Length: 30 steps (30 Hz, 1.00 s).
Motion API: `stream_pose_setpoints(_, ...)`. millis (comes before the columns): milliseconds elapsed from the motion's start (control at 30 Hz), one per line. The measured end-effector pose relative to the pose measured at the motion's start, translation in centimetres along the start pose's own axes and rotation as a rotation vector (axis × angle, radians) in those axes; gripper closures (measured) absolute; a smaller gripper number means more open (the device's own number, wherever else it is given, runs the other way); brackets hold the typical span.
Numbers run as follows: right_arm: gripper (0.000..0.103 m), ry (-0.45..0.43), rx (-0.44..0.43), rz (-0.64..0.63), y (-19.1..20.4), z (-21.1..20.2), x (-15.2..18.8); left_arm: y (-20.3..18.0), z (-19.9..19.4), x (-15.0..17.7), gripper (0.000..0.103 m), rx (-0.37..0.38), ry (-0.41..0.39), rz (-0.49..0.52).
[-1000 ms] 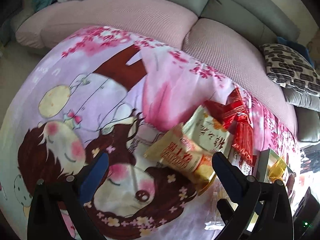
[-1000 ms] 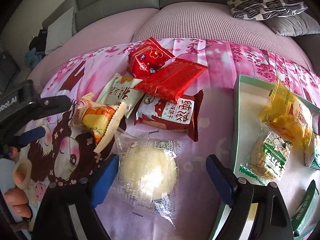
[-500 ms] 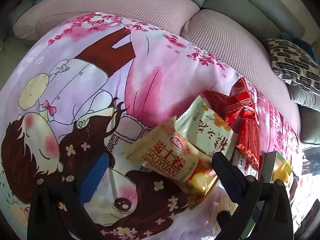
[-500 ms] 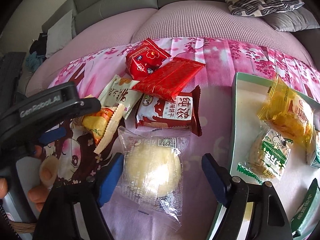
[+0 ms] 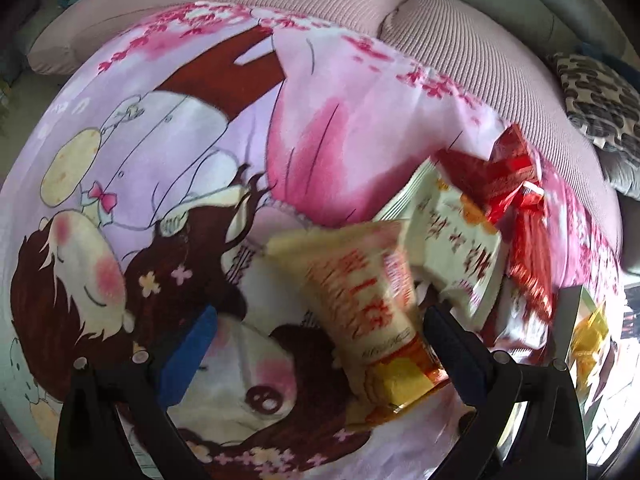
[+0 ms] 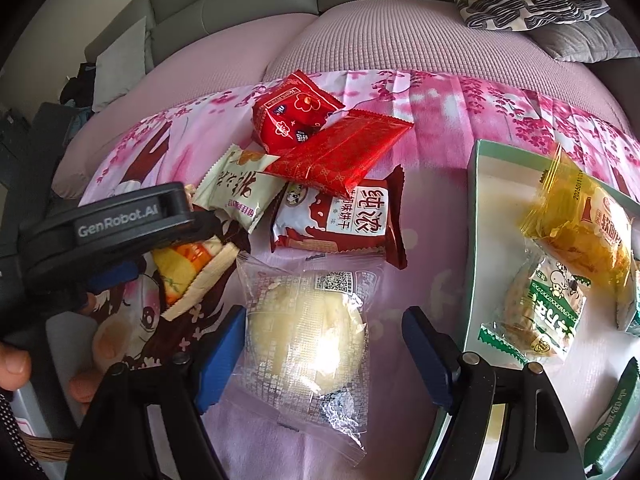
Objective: Organize snacks
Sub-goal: 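Grasp the yellow Swiss roll bag with the left tool while the right tool approaches the clear-wrapped bun, then close the right tool on the clear-wrapped round bun while the left tool holds the Swiss roll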
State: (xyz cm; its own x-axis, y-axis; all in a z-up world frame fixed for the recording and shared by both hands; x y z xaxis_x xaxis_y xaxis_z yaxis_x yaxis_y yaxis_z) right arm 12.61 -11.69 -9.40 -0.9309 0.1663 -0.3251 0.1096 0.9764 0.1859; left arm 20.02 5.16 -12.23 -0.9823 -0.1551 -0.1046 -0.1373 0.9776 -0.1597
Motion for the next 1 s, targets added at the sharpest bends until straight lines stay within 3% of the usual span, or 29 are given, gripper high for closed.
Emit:
stream_pose_setpoints(100,0.022,0.001,0.000,0.001,0.0,0.0,0.0,1.3,-0.1,0.3,0.000,-0.001,0.021,-0.008)
stream_pose_setpoints(267,0.022,0.007,0.006,-0.012,0.2,0.0,0.2,2.9,-0.7,-0.4,0.000,-0.013,-0.015,-0.026)
stream_pose_setpoints(500,0.022,0.009,0.024,-0.034,0.4,0.0,0.2,1.7,-0.7,-1.5,0.002,0.006,-0.050,0.045)
stream_pose_setpoints(633,0.022,0.011,0.040,-0.058,0.8,0.1,0.2,0.4,-0.6,-1.7,0.021,-0.002,-0.045,0.081)
stream_pose_setpoints(767,0.022,0.021,0.045,-0.078,1.2,0.4,0.5,-0.4,-0.4,-1.7,0.032,0.005,-0.047,0.121)
stream_pose_setpoints(833,0.022,0.020,0.051,-0.086,1.3,0.4,0.6,-0.7,-0.4,-1.6,0.044,0.008,-0.043,0.127)
stream_pose_setpoints(1000,0.022,0.021,0.051,-0.091,1.4,0.5,0.8,-1.2,-0.5,-1.0,0.051,-0.012,-0.033,0.156)
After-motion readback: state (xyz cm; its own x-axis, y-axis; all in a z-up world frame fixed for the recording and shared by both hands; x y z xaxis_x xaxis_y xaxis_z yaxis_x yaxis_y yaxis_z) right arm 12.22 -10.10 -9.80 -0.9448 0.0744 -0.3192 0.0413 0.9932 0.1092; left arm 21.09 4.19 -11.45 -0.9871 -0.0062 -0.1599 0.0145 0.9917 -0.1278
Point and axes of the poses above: each gripper's, at about its wrist camera, not at the fingertips, and z roughly the way its jaws point, y to its left, x to its underside, the point moved 5 cm from there along z, roughly the way its jaws point, and after that the axes turned 7 degrees about y, right-handed, at the moved point
